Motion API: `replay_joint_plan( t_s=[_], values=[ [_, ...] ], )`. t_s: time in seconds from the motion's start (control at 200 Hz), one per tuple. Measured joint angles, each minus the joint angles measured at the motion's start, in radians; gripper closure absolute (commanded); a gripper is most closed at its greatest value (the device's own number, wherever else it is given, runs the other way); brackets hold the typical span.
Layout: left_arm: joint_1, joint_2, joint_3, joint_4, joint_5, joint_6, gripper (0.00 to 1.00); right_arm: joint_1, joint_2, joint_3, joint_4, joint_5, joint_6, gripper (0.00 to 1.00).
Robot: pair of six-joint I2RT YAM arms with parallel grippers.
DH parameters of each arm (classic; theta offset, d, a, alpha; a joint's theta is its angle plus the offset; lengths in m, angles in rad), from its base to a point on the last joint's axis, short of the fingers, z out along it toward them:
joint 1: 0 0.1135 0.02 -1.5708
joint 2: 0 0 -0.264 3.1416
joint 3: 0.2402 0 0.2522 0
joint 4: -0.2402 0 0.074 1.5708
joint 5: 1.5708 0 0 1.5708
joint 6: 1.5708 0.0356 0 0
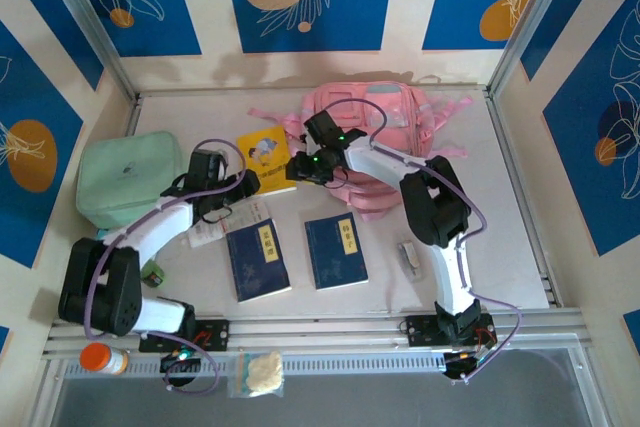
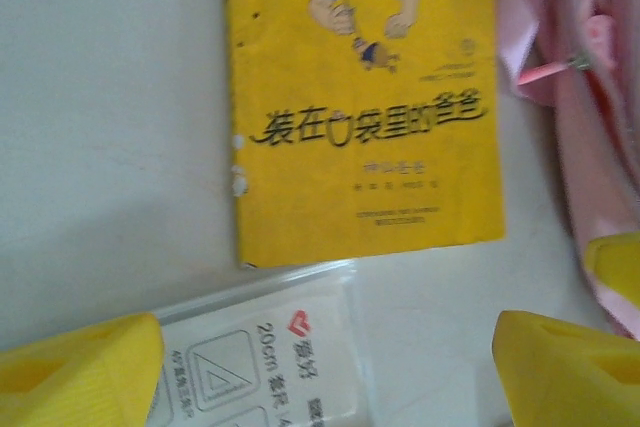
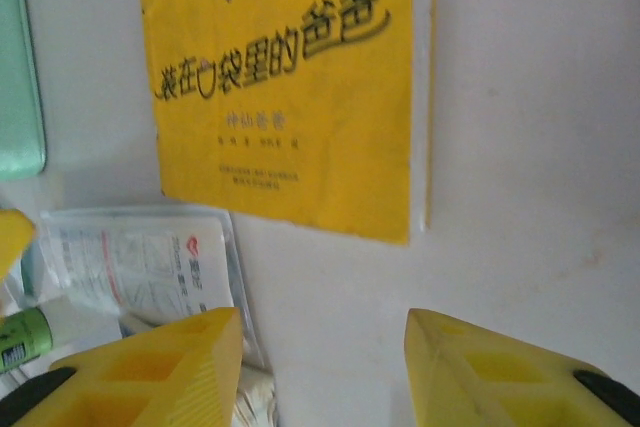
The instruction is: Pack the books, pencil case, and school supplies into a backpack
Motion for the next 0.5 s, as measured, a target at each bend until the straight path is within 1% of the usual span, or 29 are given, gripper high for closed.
replay_joint_plan(
  t_s=[0.09,0.295,0.5],
  values=[
    [0.014,0.069,0.011,0.030,0.018,-0.014,0.23,0.008,0.047,0.060,-0.006,0.026,0.005,0.57],
    [0.042,0.195,0.050,0.132,0.052,-0.059,0.31,0.014,0.128,0.160,-0.030,0.097,0.011,0.57],
    [0.058,0.286,0.104,0.175,0.067,-0.078,0.34,0.013,0.185,0.213,-0.051,0.111,0.002,0.56]
  ],
)
